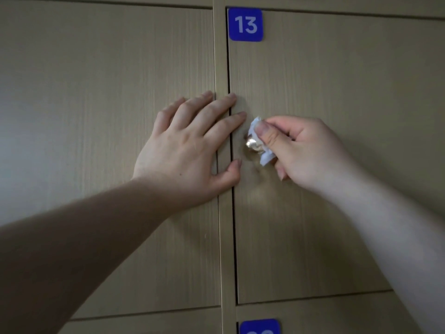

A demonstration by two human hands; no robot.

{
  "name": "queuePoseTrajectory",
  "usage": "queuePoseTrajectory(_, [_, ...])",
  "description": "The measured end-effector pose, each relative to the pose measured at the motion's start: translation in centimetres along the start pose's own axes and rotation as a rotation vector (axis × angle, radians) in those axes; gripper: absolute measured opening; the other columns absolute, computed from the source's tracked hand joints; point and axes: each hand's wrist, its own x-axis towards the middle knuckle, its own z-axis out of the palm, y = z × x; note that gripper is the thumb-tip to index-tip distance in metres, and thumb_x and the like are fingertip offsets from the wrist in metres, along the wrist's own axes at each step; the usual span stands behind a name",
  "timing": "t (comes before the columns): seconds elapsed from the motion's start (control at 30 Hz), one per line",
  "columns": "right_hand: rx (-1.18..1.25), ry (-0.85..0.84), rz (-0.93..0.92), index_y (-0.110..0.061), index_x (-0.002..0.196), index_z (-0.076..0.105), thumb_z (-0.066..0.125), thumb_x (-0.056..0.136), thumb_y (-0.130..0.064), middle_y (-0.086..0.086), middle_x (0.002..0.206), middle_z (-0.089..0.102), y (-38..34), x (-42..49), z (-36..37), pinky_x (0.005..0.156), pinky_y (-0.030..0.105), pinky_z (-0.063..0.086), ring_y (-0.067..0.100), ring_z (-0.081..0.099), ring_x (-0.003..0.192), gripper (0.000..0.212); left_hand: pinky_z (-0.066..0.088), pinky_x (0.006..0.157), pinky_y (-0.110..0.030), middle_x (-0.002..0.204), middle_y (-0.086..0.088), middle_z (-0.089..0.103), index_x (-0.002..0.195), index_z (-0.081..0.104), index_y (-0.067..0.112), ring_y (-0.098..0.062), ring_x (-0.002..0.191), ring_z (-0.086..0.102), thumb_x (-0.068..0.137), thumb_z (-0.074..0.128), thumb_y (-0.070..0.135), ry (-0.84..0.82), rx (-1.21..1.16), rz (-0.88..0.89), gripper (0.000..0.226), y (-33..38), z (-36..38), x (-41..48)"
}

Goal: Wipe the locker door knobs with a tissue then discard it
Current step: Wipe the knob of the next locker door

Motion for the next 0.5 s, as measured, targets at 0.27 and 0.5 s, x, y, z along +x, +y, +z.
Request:
queuePoseTrajectory(0.27, [0.122,-0.028,-0.065,-0.042,0.089,0.062,0.066,0.089,-0.042,-0.007,0.065,0.064,1.0,-0.5,-0.1,0.046,0.023,0.041,0.010,0.056,0.047,0.004,0.019,0.119,-0.045,0.159,0.007,0.033,0.148,0.044,0.030,-0.022,0.147,0.028,0.085,0.044,0.062,-0.013,0.006,-0.001,0.071,-0.1,0.0,0.0])
queuePoseTrajectory(0.5, [-0.091,-0.251,-0.017,-0.048,0.099,0.064,0.067,0.089,-0.039,-0.021,0.052,0.061,-0.7,0.3,-1.3,0.047,0.015,0.043,0.003,0.055,0.044,0.015,0.021,0.118,-0.045,0.158,0.006,0.035,0.147,0.046,0.029,-0.022,0.146,0.031,0.086,0.047,0.061,0.011,0.008,0.003,0.069,0.0,0.2,0.0])
